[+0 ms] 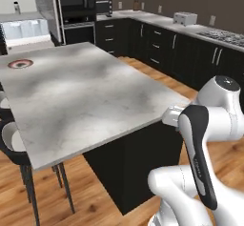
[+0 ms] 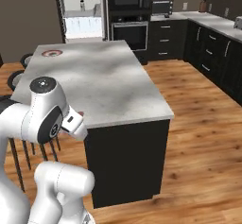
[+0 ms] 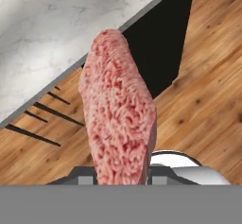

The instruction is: Take the steak from the fridge and place it on the digital scale on the counter by the fridge. Wait a few seconds for a reading, then move it to the plate on the dining counter.

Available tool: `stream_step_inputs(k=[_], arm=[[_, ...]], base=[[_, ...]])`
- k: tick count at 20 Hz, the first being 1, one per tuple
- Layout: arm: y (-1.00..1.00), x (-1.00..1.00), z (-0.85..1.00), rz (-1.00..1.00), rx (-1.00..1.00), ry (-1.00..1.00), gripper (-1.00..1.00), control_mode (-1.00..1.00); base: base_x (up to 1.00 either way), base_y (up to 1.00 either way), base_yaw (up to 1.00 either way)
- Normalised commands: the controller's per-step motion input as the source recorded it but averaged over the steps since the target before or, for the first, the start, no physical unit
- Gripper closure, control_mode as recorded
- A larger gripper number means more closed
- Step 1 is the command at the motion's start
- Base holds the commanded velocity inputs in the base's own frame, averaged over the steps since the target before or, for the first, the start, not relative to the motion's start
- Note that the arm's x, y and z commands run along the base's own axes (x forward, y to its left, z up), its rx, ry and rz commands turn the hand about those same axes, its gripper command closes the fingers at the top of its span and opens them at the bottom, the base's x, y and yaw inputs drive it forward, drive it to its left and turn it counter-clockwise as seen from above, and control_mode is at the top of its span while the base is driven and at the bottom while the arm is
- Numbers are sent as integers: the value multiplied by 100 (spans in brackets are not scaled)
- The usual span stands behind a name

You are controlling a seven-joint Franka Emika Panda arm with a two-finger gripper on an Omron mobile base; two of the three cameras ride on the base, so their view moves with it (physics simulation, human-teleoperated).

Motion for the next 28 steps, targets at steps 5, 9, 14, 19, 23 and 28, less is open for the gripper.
stream_step_inputs(k=[5, 9, 14, 19, 23, 28], arm=[[0, 0, 0, 0, 0, 0, 100, 100], [0, 0, 0, 0, 0, 0, 100, 100], [0, 0, 0, 0, 0, 0, 100, 100], [0, 0, 0, 0, 0, 0, 100, 100], [0, 0, 0, 0, 0, 0, 100, 100], [0, 0, 0, 0, 0, 0, 100, 100]], base=[[-8, 100, -27], [-3, 100, -29], [0, 100, -28], [0, 100, -26], [0, 100, -25], [15, 100, -27]])
